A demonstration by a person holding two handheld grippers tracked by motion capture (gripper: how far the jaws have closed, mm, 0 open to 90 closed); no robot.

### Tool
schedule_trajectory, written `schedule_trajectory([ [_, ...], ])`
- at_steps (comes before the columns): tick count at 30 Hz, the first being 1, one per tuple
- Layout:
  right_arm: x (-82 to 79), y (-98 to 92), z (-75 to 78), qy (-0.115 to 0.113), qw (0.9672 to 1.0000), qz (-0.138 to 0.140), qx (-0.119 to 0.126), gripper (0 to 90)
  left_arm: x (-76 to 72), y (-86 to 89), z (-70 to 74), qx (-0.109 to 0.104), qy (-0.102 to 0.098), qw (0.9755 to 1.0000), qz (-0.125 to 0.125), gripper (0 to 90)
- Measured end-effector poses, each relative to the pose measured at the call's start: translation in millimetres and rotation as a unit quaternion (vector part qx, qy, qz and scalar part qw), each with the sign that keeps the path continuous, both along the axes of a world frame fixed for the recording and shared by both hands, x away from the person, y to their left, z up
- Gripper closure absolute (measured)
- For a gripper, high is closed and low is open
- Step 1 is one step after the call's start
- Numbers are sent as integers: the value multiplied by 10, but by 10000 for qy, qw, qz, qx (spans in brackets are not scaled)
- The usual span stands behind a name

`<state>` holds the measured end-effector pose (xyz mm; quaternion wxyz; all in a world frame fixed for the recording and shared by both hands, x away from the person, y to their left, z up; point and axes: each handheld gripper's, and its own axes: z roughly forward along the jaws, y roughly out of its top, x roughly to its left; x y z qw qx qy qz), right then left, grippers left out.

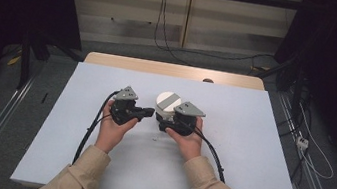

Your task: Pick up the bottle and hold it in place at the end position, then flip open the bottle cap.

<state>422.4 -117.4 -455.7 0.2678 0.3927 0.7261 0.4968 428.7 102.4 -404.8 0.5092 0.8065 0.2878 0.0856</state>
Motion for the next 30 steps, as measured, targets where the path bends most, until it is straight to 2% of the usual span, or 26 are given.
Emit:
schedule_trajectory([
  [6,0,4,0,4,10000,-11,-9,186,-8,-14,36,-6,-20,10000,-59,900],
  [11,-2,4,-5,-8,10000,-14,-7,187,-12,-49,58,68,-69,9999,-104,900],
  [21,-3,2,-9,-8,10000,-15,6,187,3,-134,72,132,-27,9999,-106,900],
  [30,-2,1,-11,-6,10000,-24,6,187,0,-144,76,110,-24,9999,-111,900],
])
